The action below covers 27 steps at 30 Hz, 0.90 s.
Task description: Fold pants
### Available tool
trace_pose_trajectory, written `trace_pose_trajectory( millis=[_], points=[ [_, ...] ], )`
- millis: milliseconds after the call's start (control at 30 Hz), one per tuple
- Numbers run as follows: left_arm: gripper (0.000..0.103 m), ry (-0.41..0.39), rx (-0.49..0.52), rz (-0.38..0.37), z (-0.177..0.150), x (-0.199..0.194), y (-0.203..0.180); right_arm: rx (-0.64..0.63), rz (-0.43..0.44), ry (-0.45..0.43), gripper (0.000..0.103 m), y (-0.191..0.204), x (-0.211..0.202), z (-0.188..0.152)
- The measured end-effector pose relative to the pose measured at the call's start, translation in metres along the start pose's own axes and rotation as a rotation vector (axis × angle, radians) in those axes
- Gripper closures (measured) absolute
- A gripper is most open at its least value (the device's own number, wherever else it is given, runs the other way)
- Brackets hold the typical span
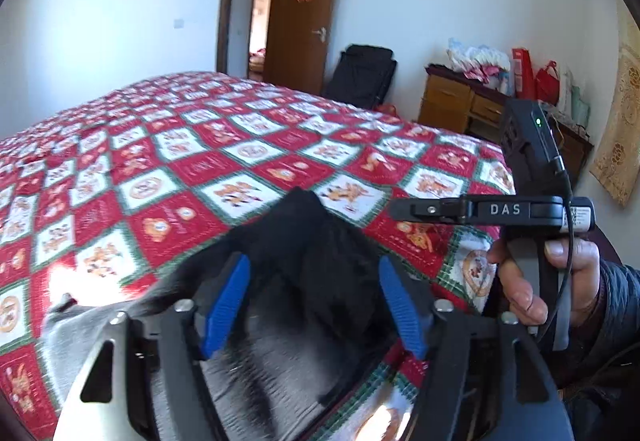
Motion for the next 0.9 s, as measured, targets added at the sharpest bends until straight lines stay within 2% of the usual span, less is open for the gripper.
trace_pose_trajectory(
  millis=[133, 200, 267, 400, 533, 567, 600, 633, 800, 900],
  points=[
    [0.006, -0.051, 0.003, 0.155, -0.003, -0.026, 0.036, 0.017, 0.05, 0.024, 0.049, 0.017, 0.0, 0.001],
    [0.003, -0.075, 0.0, 0.254, -0.009, -0.038, 0.057, 0.006, 0.068, 0.047, 0.04, 0.031, 0.002, -0.002],
    [0.003, -0.068, -0.012, 0.326, -0.019, -0.045, 0.076, -0.016, 0.076, 0.074, 0.038, 0.047, 0.005, -0.008],
    [0.003, -0.044, -0.079, 0.368, -0.04, -0.051, 0.104, -0.072, 0.036, 0.144, 0.038, 0.065, 0.019, -0.026],
    [0.002, -0.035, -0.106, 0.4, -0.051, -0.053, 0.116, -0.091, -0.026, 0.183, 0.038, 0.06, 0.032, -0.036],
    [0.0, -0.038, -0.11, 0.405, -0.052, -0.054, 0.117, -0.101, -0.036, 0.194, 0.044, 0.058, 0.034, -0.038],
    [0.0, -0.041, -0.111, 0.414, -0.052, -0.055, 0.119, -0.118, -0.046, 0.201, 0.069, 0.058, 0.034, -0.04],
    [0.0, -0.041, -0.113, 0.422, -0.052, -0.055, 0.12, -0.13, -0.053, 0.204, 0.081, 0.057, 0.034, -0.041],
    [0.0, -0.016, -0.142, 0.436, -0.065, -0.055, 0.13, -0.116, -0.014, 0.192, 0.085, 0.053, 0.017, -0.039],
    [0.0, 0.019, -0.174, 0.441, -0.078, -0.051, 0.138, -0.092, -0.065, 0.209, 0.086, 0.031, 0.018, -0.046]
  ],
)
Point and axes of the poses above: each gripper's, at about its wrist camera, not at the fingertips, and x roughly the way its jaws point, y to its left, z to its top, the point moved 9 cm from there along x, roughly the way its jaws point, and after that the axes turned 5 degrees about -y, right-handed, at the moved point
